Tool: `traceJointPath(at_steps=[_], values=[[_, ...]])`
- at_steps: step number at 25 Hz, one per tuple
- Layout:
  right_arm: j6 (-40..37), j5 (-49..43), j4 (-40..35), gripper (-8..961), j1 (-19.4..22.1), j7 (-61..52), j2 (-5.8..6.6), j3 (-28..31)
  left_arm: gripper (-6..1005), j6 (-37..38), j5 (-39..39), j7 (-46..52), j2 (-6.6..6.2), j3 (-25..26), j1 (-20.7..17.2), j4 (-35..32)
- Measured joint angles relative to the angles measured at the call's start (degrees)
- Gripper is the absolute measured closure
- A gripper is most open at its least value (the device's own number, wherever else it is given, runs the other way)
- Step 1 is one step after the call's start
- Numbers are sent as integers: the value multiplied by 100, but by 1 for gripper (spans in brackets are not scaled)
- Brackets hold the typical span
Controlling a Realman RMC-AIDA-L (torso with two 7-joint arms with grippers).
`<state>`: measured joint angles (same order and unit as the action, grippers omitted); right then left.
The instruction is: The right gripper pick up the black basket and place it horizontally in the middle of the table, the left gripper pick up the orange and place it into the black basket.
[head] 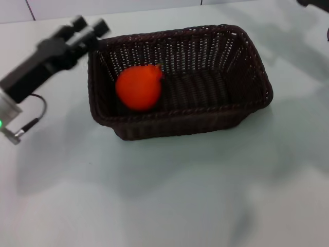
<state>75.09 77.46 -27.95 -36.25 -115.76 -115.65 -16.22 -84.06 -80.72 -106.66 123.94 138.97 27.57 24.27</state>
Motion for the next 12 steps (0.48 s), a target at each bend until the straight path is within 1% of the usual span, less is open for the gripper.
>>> traceJointPath(at_steps=[2,5,7,8,9,12], values=[[-82,592,42,156,54,637,-126,9,234,-97,454,-138,-1,47,-211,4],[-165,1798,312,156,126,2127,-309,40,134,-424,1195,-653,3,240,-563,-133],[-178,2510,617,155,141,3171,-352,52,67,-661,1487,-948,6,368,-717,-284],[-180,3174,969,155,144,4202,-360,54,67,-945,1782,-1317,9,545,-868,-505],[-180,3174,969,155,144,4202,-360,54,68,-1195,1987,-1653,14,692,-976,-714],[-181,3924,1379,155,114,5876,-369,56,69,-1796,2381,-2641,32,1112,-1260,-1284]])
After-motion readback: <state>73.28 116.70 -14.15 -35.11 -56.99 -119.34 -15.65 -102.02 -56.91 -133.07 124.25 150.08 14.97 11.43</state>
